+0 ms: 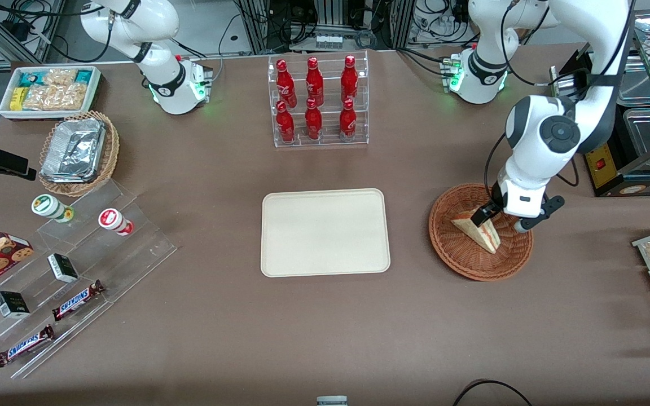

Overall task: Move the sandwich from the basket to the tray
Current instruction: 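Lower the open left gripper around the wrapped sandwich in the basket, then close the left gripper on the sandwich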

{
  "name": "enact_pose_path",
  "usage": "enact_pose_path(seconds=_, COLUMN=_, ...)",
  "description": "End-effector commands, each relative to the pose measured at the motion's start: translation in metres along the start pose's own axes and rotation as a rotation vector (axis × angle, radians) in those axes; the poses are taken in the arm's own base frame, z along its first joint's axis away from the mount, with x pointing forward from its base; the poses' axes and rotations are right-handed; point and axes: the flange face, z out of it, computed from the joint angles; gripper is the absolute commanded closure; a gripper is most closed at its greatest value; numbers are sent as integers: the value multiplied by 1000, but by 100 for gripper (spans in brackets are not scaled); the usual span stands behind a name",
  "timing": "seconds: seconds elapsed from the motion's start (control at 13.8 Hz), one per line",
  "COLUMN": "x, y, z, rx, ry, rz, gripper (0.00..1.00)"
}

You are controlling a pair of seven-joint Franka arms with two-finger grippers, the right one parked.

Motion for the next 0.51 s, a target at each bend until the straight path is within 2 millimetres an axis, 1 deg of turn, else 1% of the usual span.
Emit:
enact_pose_path(seconds=0.0, x=-4, y=2, z=20, rx=0, ry=9, rz=-26, gripper=0)
enact_pose_path(seconds=0.15, x=-5, y=1, z=33, rx=4, ry=1, rz=-29, gripper=0)
enact_pose_path(seconds=0.36, x=-6, y=1, z=44, rx=9, ry=-4, rz=-28, gripper=0)
enact_pose_path(seconds=0.44, x=-5, y=1, z=47, rx=10, ry=-7, rz=-29, gripper=8)
